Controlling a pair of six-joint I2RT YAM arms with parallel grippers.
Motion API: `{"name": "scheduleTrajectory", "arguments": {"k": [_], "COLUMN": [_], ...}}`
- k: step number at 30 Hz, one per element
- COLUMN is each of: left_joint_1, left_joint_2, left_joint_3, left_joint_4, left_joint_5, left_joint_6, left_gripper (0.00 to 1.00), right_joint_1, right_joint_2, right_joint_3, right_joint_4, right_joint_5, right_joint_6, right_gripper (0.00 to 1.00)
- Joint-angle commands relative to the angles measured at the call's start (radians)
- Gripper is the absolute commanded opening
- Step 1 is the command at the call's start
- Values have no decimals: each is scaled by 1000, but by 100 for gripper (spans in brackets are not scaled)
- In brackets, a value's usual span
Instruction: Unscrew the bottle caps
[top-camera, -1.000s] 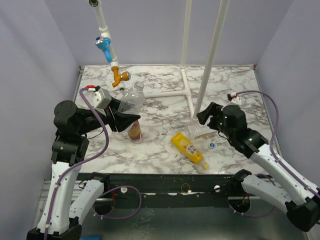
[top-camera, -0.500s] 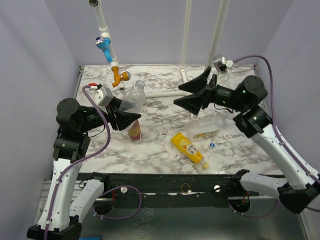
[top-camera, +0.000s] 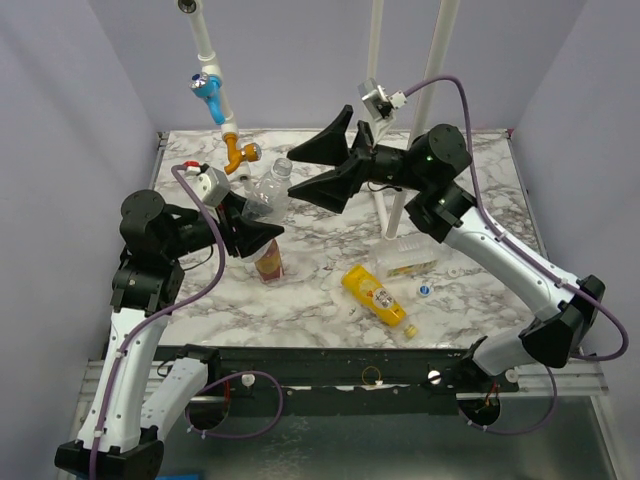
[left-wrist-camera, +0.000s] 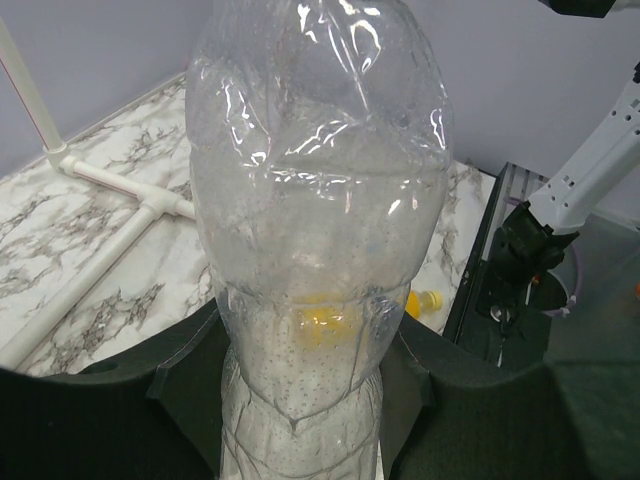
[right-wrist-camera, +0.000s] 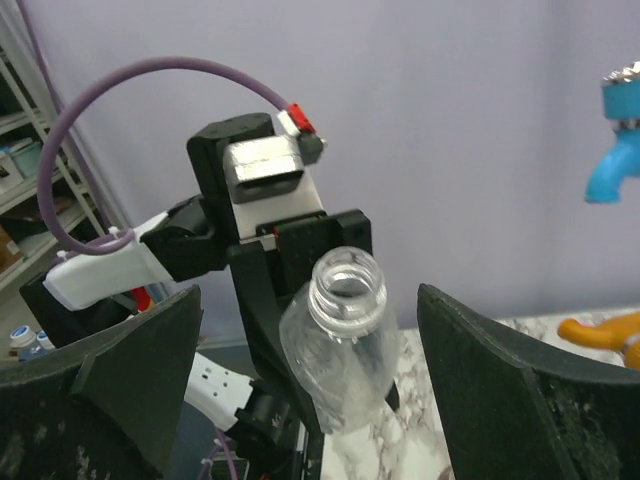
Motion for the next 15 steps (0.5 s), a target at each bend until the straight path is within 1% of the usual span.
{"name": "scheduleTrajectory", "arguments": {"k": [1, 3, 5, 7, 9, 12, 13, 14, 15], "left_joint_1": [3, 3, 3, 3, 3, 3, 3, 2, 3], "left_joint_2": [11, 10, 8, 5, 3, 0, -2, -6, -13], "left_joint_3": [5, 4, 2, 3, 5, 7, 3, 0, -6], "left_joint_4": [20, 20, 20, 19, 20, 19, 19, 19, 16], "left_joint_5": [51, 58, 58, 57, 59, 66, 68, 67, 55], "left_joint_6": [-9, -11, -11, -11, -12, -15, -16, -18, -20], "left_gripper": [0, 0, 0, 0, 0, 0, 5, 23, 46], "right_joint_1": [45, 58, 70, 78, 81, 82, 81, 81, 82], "right_joint_2": [59, 76, 93, 110, 121, 118, 115, 109, 103], "right_joint_3": [60, 63, 71, 78, 80, 65, 60, 57, 57], "right_joint_4": [33, 45, 45, 34, 22, 16, 11, -2, -22], "right_joint_5": [36, 54, 67, 80, 93, 123, 140, 158, 175], "right_joint_6": [-38, -33, -28, -25, -24, -32, -39, -53, -73], "right_gripper": [89, 86, 80, 72, 62, 42, 34, 29, 27]}}
